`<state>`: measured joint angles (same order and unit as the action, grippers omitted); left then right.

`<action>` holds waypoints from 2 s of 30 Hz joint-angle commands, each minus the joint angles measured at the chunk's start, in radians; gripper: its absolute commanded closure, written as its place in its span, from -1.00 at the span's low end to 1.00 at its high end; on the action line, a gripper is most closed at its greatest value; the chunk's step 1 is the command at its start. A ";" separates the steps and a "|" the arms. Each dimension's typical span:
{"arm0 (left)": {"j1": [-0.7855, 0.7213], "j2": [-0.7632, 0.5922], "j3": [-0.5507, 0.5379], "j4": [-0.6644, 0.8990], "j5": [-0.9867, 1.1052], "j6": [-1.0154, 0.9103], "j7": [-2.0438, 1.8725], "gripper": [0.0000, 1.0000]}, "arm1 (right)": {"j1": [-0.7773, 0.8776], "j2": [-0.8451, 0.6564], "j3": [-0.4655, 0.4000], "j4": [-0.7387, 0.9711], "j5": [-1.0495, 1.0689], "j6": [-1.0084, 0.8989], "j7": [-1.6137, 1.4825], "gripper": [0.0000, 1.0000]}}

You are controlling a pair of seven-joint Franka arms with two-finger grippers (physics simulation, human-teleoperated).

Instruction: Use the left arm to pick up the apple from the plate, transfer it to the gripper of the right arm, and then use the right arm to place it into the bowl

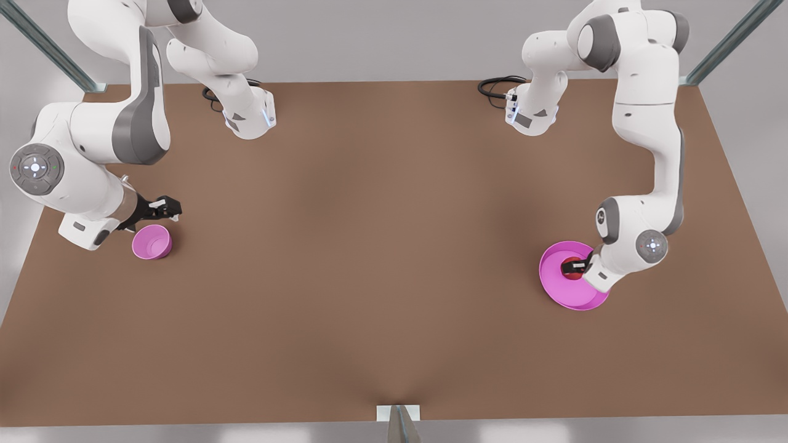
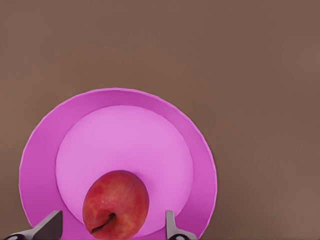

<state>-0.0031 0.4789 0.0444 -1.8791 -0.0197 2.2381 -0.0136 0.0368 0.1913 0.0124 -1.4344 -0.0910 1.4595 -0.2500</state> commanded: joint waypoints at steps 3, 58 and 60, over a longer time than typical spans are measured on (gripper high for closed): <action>0.003 0.027 0.000 -0.022 0.006 0.127 0.044 -1.00 | 0.000 -0.001 0.000 0.000 0.001 -0.001 -0.015 -1.00; 0.014 0.050 -0.003 -0.057 -0.287 0.103 0.032 -0.51 | 0.000 0.028 0.000 0.003 -0.001 -0.007 -0.015 -1.00; 0.009 -0.005 -0.003 -0.057 -0.286 0.051 0.040 -0.51 | 0.000 0.028 0.000 0.003 -0.001 -0.007 -0.015 -1.00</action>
<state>0.0068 0.4811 0.0401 -1.9366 -0.2495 2.3646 0.0077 0.0368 0.2208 0.0124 -1.4325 -0.0926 1.4534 -0.2648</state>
